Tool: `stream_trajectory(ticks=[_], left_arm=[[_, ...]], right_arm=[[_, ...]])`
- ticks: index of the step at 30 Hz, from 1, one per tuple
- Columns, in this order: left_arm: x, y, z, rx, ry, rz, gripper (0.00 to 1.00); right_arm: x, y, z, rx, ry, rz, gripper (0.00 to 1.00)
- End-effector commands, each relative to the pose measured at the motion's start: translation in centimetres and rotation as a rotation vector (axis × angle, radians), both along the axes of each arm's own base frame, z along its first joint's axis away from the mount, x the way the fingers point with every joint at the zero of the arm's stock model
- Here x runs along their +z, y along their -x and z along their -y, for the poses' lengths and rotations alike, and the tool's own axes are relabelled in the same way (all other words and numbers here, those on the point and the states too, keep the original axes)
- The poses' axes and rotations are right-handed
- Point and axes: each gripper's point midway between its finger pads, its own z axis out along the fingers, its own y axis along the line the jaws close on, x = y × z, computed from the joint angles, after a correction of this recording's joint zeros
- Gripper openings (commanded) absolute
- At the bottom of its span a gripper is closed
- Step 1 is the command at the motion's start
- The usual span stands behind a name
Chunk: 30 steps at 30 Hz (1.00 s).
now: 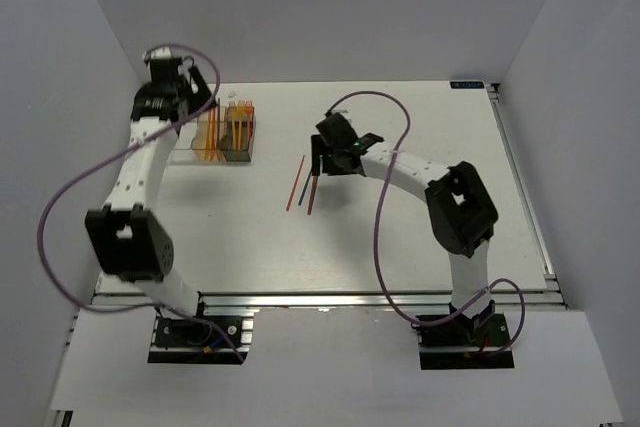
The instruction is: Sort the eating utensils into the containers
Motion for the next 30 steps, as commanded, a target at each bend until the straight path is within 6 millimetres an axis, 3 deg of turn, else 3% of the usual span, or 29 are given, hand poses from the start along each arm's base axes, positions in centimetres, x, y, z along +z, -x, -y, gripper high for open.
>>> stream_trajectory(ticks=[1, 4, 6, 9, 14, 20, 27, 30], left_arm=[[-4.9, 9.6, -1.1, 0.113, 0.011, -0.165, 0.98], [-5.1, 13.3, 0.2, 0.032, 0.044, -0.044, 0.98], [-3.4, 14.9, 1.5, -0.035, 0.037, 0.058, 0.98], [-3.6, 16.0, 2.5, -0.064, -0.032, 0.067, 0.98], [-3.6, 16.1, 3.3, -0.093, -0.043, 0.066, 0.98], [-4.4, 16.2, 4.2, -0.132, -0.038, 0.039, 0.98], [-4.9, 16.2, 4.7, -0.152, -0.038, 0.024, 0.98], [-5.0, 16.2, 4.8, -0.156, -0.040, 0.022, 0.98]], right_arm=[[-0.8, -0.5, -0.4, -0.100, 0.122, -0.002, 0.74], [-1.3, -2.2, -1.4, -0.120, 0.146, 0.013, 0.63], [-1.6, -3.1, -1.8, -0.125, 0.172, 0.018, 0.60], [-2.6, -3.6, -1.9, -0.119, 0.197, 0.013, 0.58], [-3.3, -4.0, -2.8, -0.106, 0.192, 0.007, 0.46], [-4.6, -5.0, -3.3, -0.094, 0.202, 0.001, 0.45], [-3.7, -5.5, -3.8, -0.100, 0.170, 0.025, 0.45], [-4.4, -5.6, -3.6, -0.106, 0.185, 0.006, 0.44]])
